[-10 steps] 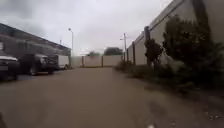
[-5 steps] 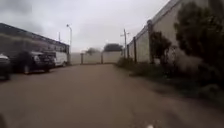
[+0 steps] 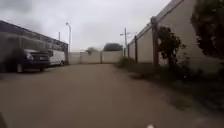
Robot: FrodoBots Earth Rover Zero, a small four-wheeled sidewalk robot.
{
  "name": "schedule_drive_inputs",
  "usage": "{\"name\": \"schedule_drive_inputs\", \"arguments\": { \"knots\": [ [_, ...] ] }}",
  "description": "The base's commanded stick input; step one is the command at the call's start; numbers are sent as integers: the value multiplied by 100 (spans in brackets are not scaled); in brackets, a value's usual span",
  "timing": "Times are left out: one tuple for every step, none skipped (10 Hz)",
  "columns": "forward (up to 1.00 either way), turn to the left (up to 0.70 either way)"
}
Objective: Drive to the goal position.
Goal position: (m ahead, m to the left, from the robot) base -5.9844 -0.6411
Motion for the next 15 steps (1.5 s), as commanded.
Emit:
{"name": "schedule_drive_inputs", "arguments": {
  "knots": [
    [100,0],
    [100,0],
    [100,0],
    [100,0],
    [100,0],
    [100,0],
    [100,0],
    [100,0],
    [100,0],
    [100,0],
    [100,0],
    [100,0],
    [100,0],
    [100,0],
    [100,0]
  ]
}}
